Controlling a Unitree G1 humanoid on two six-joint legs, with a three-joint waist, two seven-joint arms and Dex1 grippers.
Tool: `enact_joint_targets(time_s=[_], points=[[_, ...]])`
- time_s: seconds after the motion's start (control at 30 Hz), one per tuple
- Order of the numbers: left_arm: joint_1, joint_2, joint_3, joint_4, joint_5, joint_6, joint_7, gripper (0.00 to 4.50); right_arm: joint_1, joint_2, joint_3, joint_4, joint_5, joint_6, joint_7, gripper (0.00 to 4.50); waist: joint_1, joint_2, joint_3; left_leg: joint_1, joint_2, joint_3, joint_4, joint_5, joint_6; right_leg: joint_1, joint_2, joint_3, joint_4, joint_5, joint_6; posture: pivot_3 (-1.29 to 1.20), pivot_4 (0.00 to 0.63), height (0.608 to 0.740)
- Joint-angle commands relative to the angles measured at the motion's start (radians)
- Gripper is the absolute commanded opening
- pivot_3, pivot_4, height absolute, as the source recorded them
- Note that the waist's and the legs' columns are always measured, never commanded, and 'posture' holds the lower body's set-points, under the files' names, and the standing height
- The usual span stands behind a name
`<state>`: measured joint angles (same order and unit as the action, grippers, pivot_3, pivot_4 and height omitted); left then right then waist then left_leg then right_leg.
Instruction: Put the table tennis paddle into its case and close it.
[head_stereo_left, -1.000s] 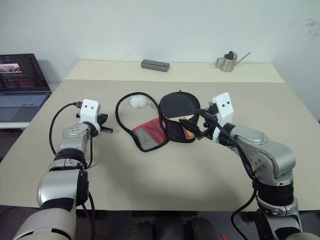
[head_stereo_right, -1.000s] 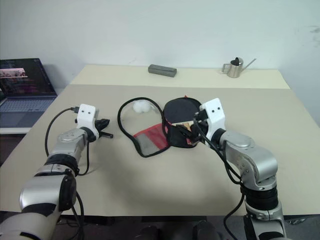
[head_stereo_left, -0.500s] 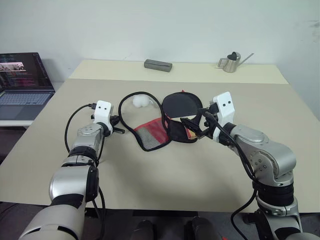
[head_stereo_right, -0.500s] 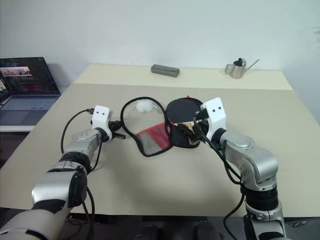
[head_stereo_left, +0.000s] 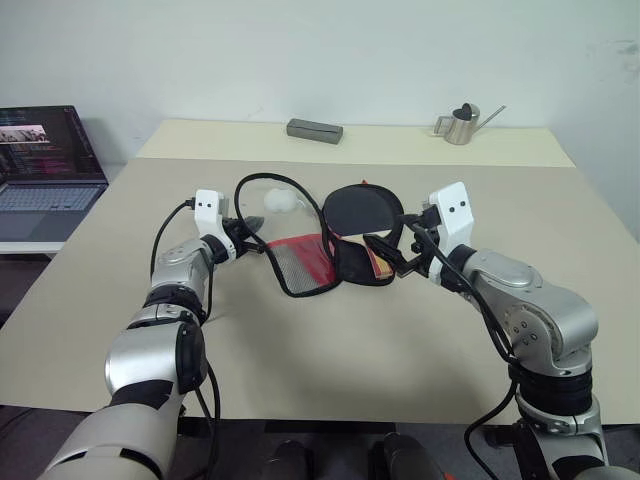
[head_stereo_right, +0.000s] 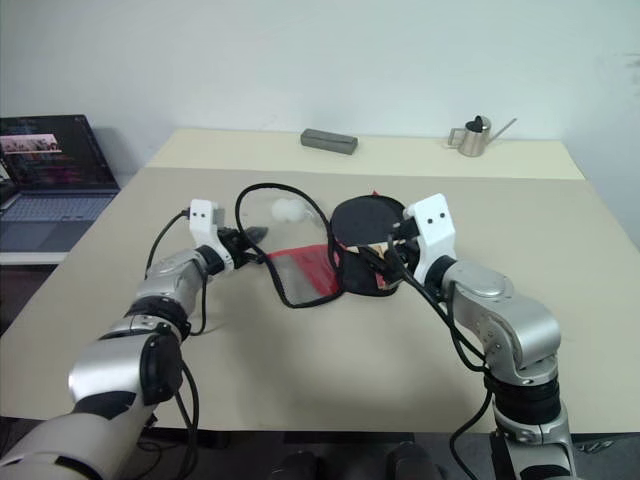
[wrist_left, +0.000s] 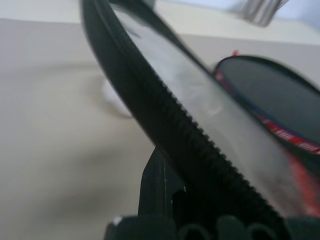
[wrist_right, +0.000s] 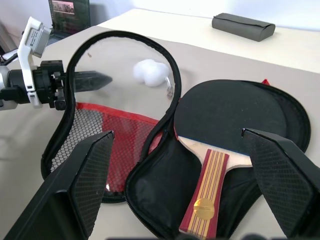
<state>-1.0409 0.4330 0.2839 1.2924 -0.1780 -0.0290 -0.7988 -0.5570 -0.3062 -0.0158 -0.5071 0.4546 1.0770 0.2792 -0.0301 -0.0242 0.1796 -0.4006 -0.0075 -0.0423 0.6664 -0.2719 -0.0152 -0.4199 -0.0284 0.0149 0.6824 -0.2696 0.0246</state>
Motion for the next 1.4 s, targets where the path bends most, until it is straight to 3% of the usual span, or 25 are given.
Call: enact_joint_targets(time_s=[0.03, 0.37, 0.9, 1.2, 1.4], points=[[-0.068, -0.035, 0.008, -0.046, -0.028, -0.003, -0.059, 0.05, 0.009, -0.012, -0.008, -0.055, 0.012, -0.013, 0.005, 4.5, 0.002, 0.0, 0.0, 0.0, 0.0, 0.0, 0.0, 0.0, 0.0, 0.0, 0.0, 0.0, 0.0, 0.0, 0.0, 0.0, 0.15, 0.74], [-0.157, -0.116, -0.048, -0.045, -0.004, 0.009, -0.169, 0.05, 0.048, -0.042, -0.102, -0.134, 0.14, 0.054, 0.059, 4.5, -0.001, 0.0, 0.0, 0.0, 0.0, 0.0, 0.0, 0.0, 0.0, 0.0, 0.001, 0.0, 0.0, 0.0, 0.0, 0.0, 0.15, 0.74], [-0.175, -0.212, -0.133, -0.003, 0.09, -0.005, -0.166, 0.05, 0.075, -0.058, -0.192, -0.195, 0.218, 0.117, -0.037, 4.5, -0.002, 0.0, 0.0, 0.0, 0.001, 0.0, 0.0, 0.0, 0.0, 0.0, 0.002, 0.001, 0.0, 0.0, 0.0, 0.0, 0.15, 0.74], [-0.158, -0.096, -0.067, -0.127, -0.024, 0.064, -0.408, 0.05, 0.026, -0.058, -0.182, -0.07, 0.211, 0.075, -0.027, 4.5, -0.006, 0.0, 0.0, 0.0, 0.001, 0.001, 0.0, 0.0, 0.0, 0.0, 0.003, 0.002, 0.001, 0.0, 0.0, 0.0, 0.15, 0.74], [0.036, 0.027, -0.084, -0.469, -0.114, 0.26, -0.567, 0.05, -0.055, -0.078, -0.146, 0.094, 0.182, 0.015, 0.024, 4.5, -0.013, 0.0, 0.0, 0.001, 0.002, 0.001, 0.0, 0.0, 0.0, 0.0, 0.003, 0.003, 0.0, 0.0, 0.0, 0.0, 0.15, 0.74]])
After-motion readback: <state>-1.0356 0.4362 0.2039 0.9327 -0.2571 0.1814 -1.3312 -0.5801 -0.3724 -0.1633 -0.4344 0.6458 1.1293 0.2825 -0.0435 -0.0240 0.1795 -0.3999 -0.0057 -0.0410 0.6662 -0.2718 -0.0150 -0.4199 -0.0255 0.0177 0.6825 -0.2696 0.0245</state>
